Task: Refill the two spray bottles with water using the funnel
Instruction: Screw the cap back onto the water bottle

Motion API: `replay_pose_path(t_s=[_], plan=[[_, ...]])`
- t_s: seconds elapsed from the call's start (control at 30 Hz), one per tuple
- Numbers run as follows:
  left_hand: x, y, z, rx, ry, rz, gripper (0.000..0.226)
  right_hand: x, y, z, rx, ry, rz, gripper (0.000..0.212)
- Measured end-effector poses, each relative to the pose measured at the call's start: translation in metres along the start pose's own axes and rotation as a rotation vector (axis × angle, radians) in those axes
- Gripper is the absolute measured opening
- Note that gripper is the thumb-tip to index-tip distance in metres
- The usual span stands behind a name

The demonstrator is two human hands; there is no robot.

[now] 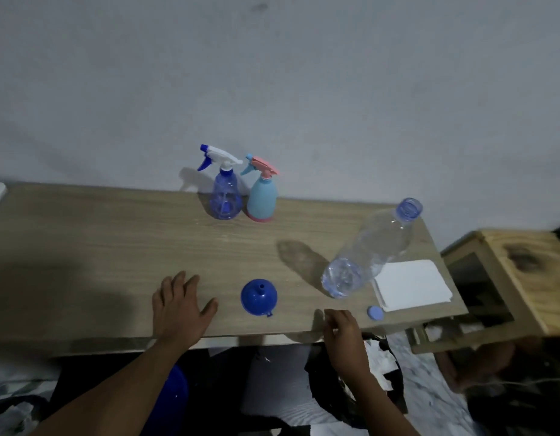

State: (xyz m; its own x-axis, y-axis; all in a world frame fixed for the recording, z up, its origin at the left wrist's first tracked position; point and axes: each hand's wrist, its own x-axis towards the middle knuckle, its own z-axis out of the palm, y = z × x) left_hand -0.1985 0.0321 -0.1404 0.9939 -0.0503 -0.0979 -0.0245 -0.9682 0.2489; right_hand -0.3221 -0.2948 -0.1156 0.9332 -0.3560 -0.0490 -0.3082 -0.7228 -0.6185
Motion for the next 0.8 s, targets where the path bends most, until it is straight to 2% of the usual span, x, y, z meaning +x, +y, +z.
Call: replay_pose_path(t_s=[0.1,0.2,0.3,0.4,0.53,0.6,0.67,0.8], plan=[[-0.015,0.012,0.002,0.01,-0.013,0.002,0.075,0.001,0.023,-0.026,0.058,0.097,0.068,0.019],[-0.018,0.027,-0.004,-0.147,-0.016,-0.036,0.061,0.016,0.044,-0.048,0.001,0.171,0.161,0.028],[-0.015,0.067,-0.029,-0.379,0.138,-0.039,0.055,0.036,0.06,-0.063,-0.095,0.061,0.203,0.042],[-0.02,0.133,-0.06,-0.473,0.301,0.134,0.055,0.047,0.066,-0.072,-0.222,-0.073,0.164,0.044],[-0.038,0.222,-0.082,-0.714,0.282,0.39,0.062,0.051,0.07,-0.086,-0.335,-0.197,0.075,0.032],[-0.043,0.252,-0.085,-0.758,0.22,0.442,0.072,0.057,0.068,-0.097,-0.198,-0.119,0.021,0.029],[-0.045,0.275,-0.088,-0.804,0.186,0.469,0.081,0.068,0.055,-0.121,0.041,0.013,-0.01,0.031],[-0.044,0.305,-0.098,-0.812,0.194,0.53,0.086,0.099,0.001,-0.192,0.434,0.14,-0.161,0.023]])
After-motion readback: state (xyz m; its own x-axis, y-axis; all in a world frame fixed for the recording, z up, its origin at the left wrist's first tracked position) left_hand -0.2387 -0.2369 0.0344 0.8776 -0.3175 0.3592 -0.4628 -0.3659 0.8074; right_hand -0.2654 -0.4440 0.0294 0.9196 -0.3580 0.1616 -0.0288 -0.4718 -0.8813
